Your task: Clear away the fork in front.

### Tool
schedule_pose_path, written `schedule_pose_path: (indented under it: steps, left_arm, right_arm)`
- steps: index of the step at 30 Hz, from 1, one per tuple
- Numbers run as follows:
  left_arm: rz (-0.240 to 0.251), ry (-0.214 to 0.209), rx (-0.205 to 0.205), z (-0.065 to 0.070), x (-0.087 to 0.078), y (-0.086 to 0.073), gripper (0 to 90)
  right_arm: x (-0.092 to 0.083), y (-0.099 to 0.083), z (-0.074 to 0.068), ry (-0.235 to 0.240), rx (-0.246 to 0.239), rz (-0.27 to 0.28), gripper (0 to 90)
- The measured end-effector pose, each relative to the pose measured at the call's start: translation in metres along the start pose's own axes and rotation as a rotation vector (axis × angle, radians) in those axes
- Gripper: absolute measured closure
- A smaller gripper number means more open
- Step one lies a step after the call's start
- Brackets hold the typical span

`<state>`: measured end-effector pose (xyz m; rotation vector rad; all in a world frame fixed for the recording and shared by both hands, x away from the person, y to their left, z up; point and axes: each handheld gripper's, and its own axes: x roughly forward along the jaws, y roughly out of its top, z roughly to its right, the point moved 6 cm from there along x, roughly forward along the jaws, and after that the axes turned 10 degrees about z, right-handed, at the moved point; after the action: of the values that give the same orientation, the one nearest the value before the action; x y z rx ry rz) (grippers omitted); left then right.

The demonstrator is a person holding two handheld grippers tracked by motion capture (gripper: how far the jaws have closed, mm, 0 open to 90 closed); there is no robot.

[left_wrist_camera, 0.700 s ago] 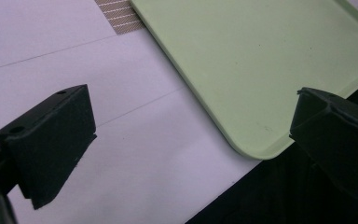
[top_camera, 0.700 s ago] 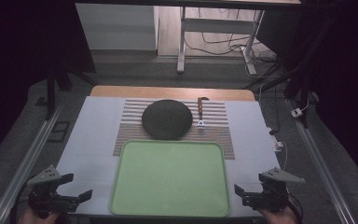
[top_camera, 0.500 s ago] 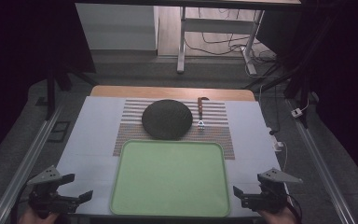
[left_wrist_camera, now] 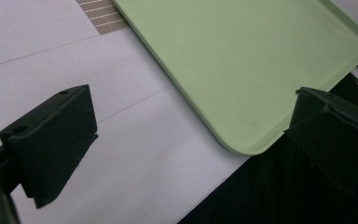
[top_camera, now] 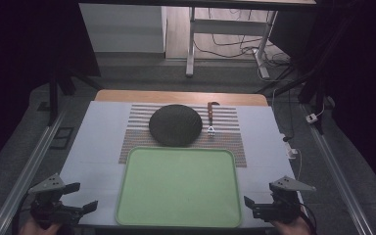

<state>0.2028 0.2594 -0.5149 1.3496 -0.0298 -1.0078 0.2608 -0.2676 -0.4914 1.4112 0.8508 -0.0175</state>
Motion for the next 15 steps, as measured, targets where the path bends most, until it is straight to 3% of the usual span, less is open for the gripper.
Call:
schedule_pose_path:
  steps: [15]
  left_arm:
    - [0.004, 0.003, -0.009, -0.0007, -0.0003, 0.0002, 0.8]
  right_arm:
    - [0.002, 0.0059, -0.0051, 0.026, -0.032, 0.017, 0.0]
